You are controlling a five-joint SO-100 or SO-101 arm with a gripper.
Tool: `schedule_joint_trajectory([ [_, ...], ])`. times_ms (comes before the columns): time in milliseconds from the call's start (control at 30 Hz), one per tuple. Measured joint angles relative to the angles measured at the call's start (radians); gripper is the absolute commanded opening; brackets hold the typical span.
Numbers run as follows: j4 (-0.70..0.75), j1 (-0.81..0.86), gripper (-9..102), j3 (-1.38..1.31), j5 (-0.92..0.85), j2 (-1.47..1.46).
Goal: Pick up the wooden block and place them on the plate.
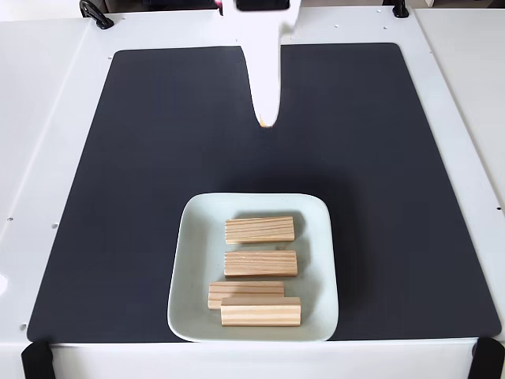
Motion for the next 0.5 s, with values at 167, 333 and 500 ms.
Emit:
schedule_joint_trajectory([
  [167, -0.043, -0.048, 0, 0.206, 0.0, 0.278],
  [333, -0.198, -0.086, -1, 0.456, 0.0, 0.557],
  [500, -0.38, -0.091, -1, 0.758, 0.0, 0.879],
])
